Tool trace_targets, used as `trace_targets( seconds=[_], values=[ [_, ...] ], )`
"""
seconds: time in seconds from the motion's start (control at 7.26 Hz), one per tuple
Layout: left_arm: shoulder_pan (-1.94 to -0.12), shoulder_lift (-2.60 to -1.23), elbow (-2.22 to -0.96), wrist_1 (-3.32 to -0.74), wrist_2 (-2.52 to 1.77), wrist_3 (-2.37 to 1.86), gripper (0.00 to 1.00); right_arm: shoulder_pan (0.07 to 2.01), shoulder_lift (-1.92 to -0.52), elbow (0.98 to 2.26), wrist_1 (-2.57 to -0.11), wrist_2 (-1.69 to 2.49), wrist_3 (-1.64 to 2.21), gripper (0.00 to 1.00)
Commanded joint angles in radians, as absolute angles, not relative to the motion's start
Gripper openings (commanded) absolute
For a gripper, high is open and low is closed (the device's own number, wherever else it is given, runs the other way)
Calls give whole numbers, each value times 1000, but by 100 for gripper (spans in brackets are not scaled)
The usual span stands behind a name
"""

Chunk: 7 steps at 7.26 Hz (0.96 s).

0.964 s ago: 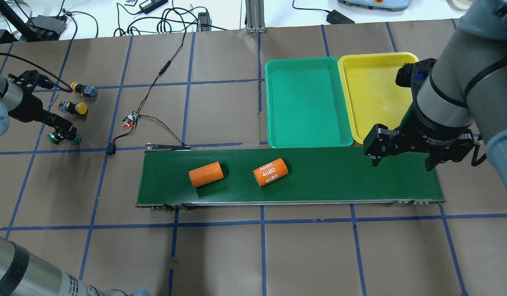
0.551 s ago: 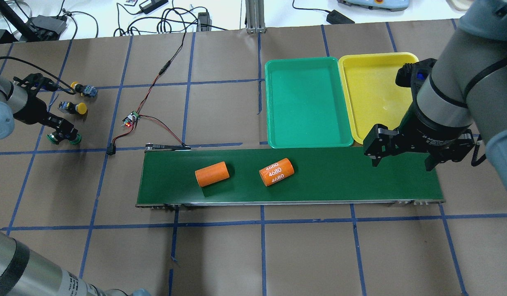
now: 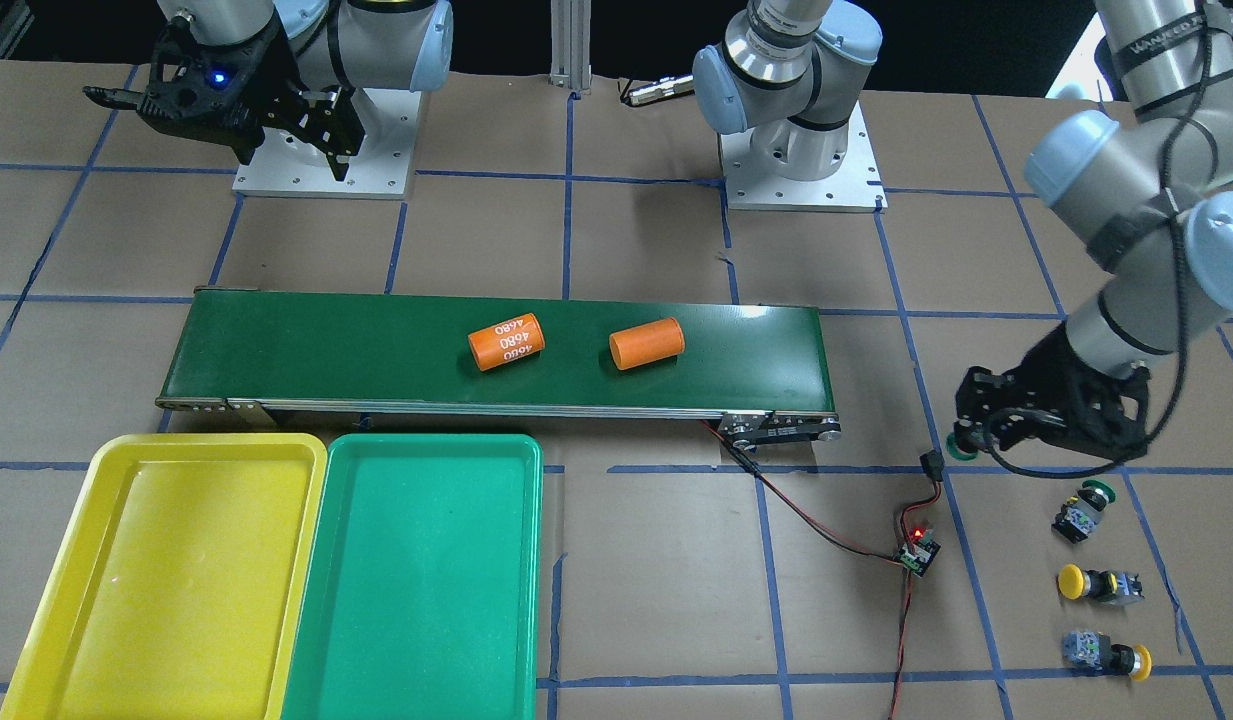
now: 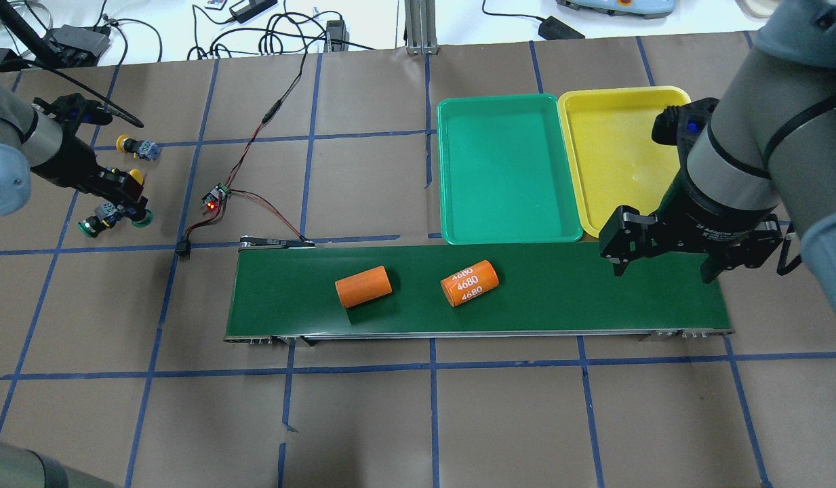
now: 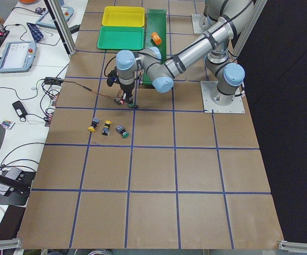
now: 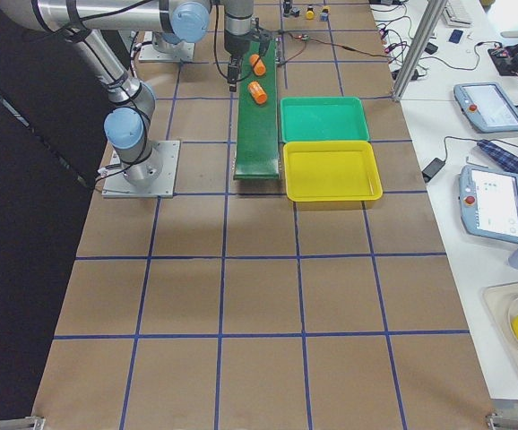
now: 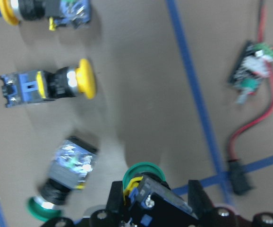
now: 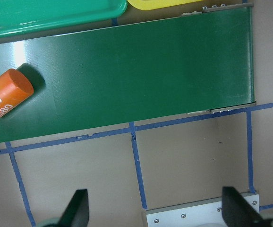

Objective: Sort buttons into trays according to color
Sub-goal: 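Place the green-capped button on the conveyor and withdraw the left gripper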

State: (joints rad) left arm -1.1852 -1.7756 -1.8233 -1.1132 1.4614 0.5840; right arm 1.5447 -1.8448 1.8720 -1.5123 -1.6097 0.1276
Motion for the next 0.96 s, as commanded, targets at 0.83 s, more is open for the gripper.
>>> trace_targets(
  seconds=[0.83],
  values=[
    [-1528,-1637,-1994,-1135,1460,-69,0,1543,-1850,1882,-1514,-1611,133,100]
  ],
)
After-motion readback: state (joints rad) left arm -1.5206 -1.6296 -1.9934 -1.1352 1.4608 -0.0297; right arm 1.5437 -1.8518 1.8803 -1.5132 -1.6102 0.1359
